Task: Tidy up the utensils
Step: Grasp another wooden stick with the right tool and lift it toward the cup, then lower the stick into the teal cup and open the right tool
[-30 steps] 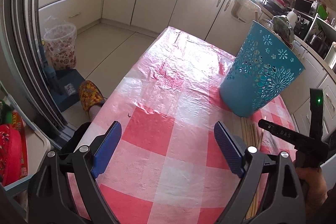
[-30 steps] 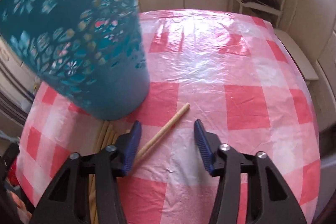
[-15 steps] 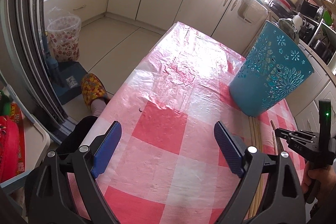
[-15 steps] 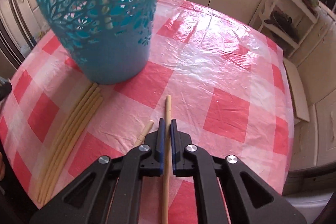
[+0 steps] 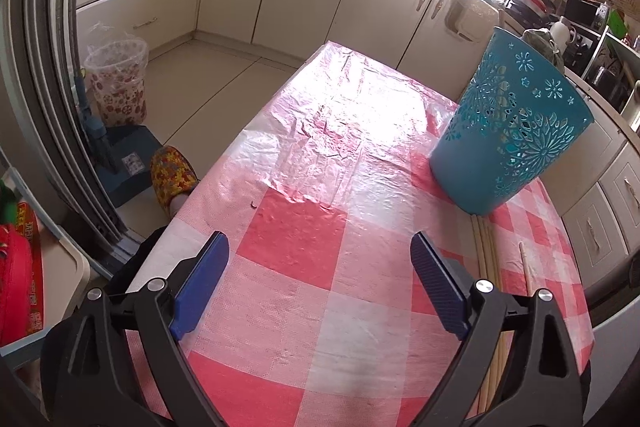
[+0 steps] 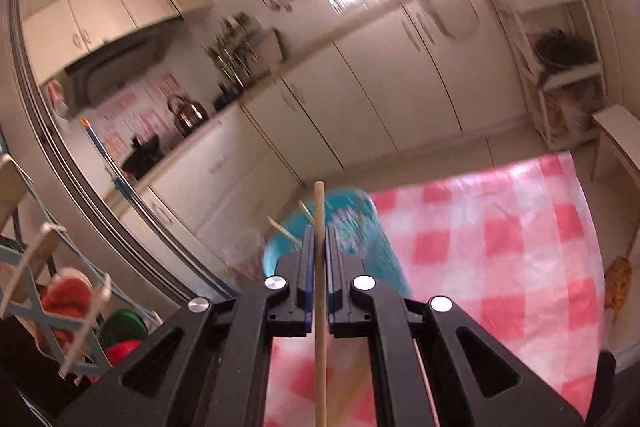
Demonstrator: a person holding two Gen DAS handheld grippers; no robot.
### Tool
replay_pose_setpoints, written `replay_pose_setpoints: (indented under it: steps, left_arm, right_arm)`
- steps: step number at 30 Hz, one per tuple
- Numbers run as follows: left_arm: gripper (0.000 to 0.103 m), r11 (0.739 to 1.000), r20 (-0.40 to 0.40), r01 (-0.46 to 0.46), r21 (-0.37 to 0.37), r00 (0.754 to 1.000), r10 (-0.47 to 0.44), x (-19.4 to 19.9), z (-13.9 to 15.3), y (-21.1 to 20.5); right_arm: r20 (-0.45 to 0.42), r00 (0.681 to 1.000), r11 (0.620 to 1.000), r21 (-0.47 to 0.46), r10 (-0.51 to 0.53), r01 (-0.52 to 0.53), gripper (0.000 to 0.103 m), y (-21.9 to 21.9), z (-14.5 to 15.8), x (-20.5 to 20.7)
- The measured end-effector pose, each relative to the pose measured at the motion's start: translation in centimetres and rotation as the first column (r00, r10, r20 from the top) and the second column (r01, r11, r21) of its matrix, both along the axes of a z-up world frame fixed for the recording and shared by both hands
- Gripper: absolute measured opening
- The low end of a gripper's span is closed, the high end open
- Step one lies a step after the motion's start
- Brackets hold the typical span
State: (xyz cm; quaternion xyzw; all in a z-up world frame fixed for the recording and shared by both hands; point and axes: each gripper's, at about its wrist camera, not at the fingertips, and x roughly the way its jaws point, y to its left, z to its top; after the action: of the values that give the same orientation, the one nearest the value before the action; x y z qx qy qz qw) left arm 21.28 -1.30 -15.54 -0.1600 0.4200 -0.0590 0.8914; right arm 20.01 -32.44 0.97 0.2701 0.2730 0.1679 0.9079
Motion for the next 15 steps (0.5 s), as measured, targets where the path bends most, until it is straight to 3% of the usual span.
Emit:
replay_pose_setpoints:
  steps: [4,6,10,15]
  left_arm:
    - [0.088,1.000,0.020,-0.010,0.010,1.000,0.010,-0.4,0.7,0.0]
    - [0.088,1.000,0.033,-0.015,0.014,0.999,0.014,-0.5,1.2,0.1]
    - [0.089,0.999,0.056,-0.028,0.020,0.998,0.027,-0.8,2.1,0.6]
    - [0.089,0.999,0.072,-0.040,0.019,0.997,0.039,-0.9,2.8,0.8]
  right_arm:
    - [0.198,0.973,0.992,0.018,-0.123,0.121,0.006,2.4,3.4,4.6]
    - [0.229,0.955,0.980,-0.015,-0.188,0.197,0.006,3.6,3.7,6.3]
    - [0.221,0.944,0.952,-0.132,-0.243,0.276,0.007,6.0,1.4,8.8]
    - [0.136,0.977,0.955,-0.222,-0.167,0.195,0.010,6.6,-0.7,8.9]
